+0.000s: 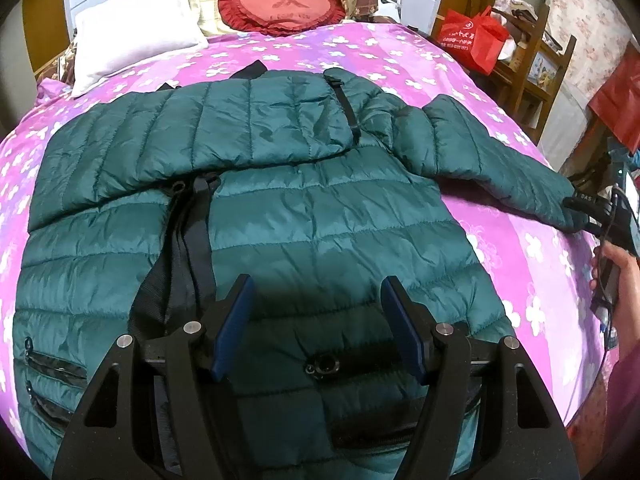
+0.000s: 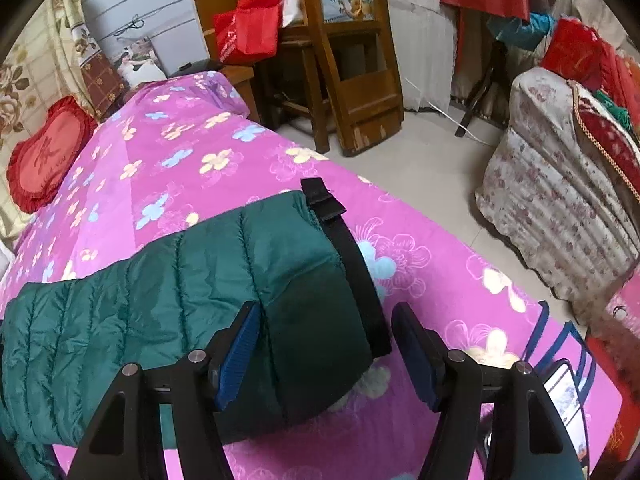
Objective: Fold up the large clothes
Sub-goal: 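Lift the sleeve with the right tool and fold it across the jacket body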
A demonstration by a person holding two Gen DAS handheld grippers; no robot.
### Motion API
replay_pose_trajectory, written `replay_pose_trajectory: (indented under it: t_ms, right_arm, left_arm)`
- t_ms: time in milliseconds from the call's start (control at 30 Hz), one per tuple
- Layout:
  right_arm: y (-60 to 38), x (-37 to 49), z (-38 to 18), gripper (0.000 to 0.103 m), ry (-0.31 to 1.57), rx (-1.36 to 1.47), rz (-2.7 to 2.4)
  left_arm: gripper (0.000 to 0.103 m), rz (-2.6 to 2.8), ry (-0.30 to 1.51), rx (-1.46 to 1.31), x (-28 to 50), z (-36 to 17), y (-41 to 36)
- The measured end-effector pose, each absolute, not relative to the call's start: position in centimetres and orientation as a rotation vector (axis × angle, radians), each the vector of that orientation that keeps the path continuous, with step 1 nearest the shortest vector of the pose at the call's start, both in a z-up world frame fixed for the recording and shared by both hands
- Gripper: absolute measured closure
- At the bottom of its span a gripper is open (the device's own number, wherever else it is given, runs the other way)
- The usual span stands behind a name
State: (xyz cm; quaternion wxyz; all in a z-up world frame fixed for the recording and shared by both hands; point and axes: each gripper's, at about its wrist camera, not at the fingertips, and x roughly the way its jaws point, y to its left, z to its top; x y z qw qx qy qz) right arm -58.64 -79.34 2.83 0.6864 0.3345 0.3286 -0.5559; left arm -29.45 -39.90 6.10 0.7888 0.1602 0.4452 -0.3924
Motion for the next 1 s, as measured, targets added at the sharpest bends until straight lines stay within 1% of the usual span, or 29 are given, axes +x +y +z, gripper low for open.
replay_pose_trajectory:
  t_ms: [100,200,300,433,467,500,533,567,600,733,833,1000]
  right_arm:
    - [-79.2,-59.0,3.4,0.038,0.690,0.755,-1.264]
    - [-79.5,-59.1,3.4,0.037,0.697,0.743,-1.270]
    - [-79.9,-59.4,2.5,0.036,0.692,0.803,-1.241]
    - [-79.6,-59.1,2.4,0.036,0.694,0.778,-1.227]
    - [-79.4,-58.8,2.4,0.039,0.700,0.767,-1.213]
    - [-79.3,-58.5,2.5,0.053,0.704,0.755,-1.193]
    - [-79.1,-58.2,2.5,0.062,0.709,0.745,-1.174]
    - [-78.9,-58.0,2.6,0.067,0.711,0.740,-1.155]
    - [-78.6,-57.9,2.8,0.078,0.697,0.742,-1.125]
    - [-77.8,-58.4,4.6,0.080,0.610,0.773,-1.041]
    - [-76.8,-58.5,7.4,0.081,0.531,0.766,-0.971]
    - [-73.9,-55.5,12.3,0.081,0.483,0.682,-0.865]
  left_arm:
    - [0.038,-0.845,0.962,0.351,-29.4,6.1,-39.7]
    - [0.038,-0.839,0.967,0.344,-29.2,6.0,-39.6]
    - [0.038,-0.838,0.973,0.333,-29.1,6.0,-39.5]
    - [0.038,-0.842,0.973,0.343,-29.3,5.9,-39.4]
    - [0.038,-0.843,0.974,0.345,-29.3,5.9,-39.4]
    - [0.038,-0.843,0.975,0.343,-29.4,5.8,-39.3]
    - [0.038,-0.843,0.977,0.341,-29.4,5.8,-39.3]
    - [0.038,-0.843,0.977,0.339,-29.3,5.8,-39.1]
    - [0.038,-0.841,0.976,0.338,-29.3,5.8,-39.0]
    - [0.038,-0.828,0.968,0.333,-28.8,6.2,-38.3]
    - [0.038,-0.811,0.958,0.321,-28.2,6.6,-37.6]
    - [0.038,-0.796,0.943,0.303,-27.0,7.3,-36.2]
